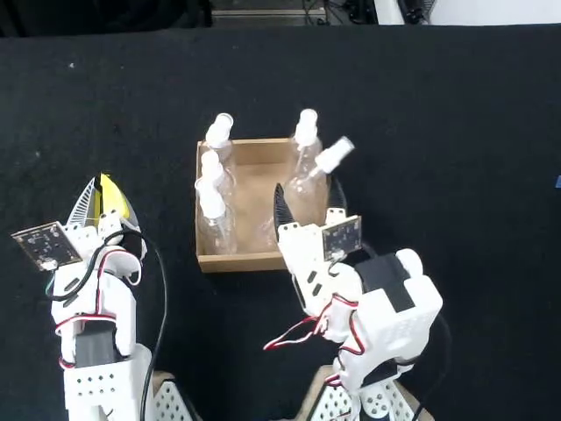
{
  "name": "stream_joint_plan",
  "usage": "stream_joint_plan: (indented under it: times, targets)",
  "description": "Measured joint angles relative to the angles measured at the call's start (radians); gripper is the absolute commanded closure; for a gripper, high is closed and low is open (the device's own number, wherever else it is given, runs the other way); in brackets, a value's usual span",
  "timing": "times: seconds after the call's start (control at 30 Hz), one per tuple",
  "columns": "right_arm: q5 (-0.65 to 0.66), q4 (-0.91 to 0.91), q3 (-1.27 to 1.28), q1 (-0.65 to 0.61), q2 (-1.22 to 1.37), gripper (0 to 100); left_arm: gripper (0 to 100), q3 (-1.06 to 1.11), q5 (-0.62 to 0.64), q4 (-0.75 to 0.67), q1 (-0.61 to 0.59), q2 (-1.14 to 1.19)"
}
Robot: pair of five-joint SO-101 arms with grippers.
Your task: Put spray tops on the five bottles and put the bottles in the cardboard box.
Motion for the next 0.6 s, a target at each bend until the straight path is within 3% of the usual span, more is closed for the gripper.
stream_joint_plan:
  times: [0.43, 0.6]
  targets:
    - [0.0, -0.002, 0.0, -0.002, 0.0, 84.8, 97, 0.0, 0.0, 0.0, 0.0, 0.0]
    - [0.0, -0.144, 0.061, -0.002, 0.0, 84.7, 97, 0.0, 0.0, 0.0, 0.0, 0.0]
